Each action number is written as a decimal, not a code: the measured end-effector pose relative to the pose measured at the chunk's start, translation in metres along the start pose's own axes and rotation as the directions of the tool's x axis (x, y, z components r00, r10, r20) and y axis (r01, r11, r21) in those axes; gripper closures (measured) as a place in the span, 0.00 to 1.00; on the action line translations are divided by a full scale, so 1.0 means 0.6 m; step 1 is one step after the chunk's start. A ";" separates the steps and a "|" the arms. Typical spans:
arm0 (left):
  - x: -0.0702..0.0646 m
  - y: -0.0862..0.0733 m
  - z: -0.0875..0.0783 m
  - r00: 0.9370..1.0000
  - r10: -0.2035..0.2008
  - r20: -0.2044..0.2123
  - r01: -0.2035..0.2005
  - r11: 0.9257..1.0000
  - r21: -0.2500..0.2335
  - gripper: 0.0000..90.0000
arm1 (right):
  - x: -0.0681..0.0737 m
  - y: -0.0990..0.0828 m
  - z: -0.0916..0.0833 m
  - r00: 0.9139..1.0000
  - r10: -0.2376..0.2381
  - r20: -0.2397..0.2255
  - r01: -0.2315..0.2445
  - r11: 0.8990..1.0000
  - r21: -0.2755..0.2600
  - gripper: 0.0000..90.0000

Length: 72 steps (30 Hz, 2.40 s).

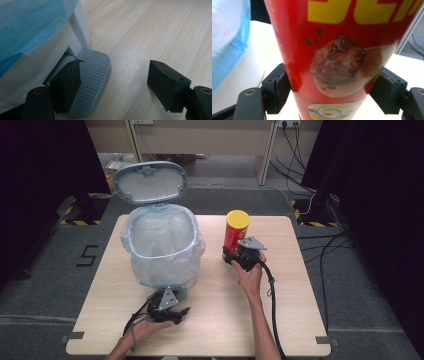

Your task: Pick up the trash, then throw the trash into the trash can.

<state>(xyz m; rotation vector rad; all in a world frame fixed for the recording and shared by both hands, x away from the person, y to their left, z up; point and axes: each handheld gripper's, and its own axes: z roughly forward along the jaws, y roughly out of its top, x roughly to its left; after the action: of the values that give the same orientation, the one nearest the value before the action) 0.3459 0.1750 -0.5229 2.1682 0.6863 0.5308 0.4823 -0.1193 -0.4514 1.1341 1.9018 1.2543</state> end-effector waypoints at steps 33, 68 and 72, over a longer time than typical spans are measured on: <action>0.001 0.001 0.000 1.000 0.002 -0.002 -0.002 1.000 0.001 0.29 | 0.038 0.124 -0.094 0.996 -0.071 -0.059 0.070 0.997 -0.022 0.28; 0.000 0.001 0.000 1.000 -0.004 0.000 0.004 1.000 -0.003 0.29 | 0.064 0.209 -0.160 0.990 -0.129 -0.062 0.123 0.989 -0.085 0.28; 0.000 0.001 0.000 1.000 -0.004 -0.001 0.004 1.000 -0.003 0.29 | 0.066 0.218 -0.167 0.990 -0.124 -0.070 0.117 0.989 -0.094 0.28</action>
<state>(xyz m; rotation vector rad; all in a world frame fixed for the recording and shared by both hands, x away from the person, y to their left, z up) 0.3462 0.1747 -0.5227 2.1635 0.6894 0.5311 0.4250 -0.1011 -0.2932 0.9240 1.9184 1.3179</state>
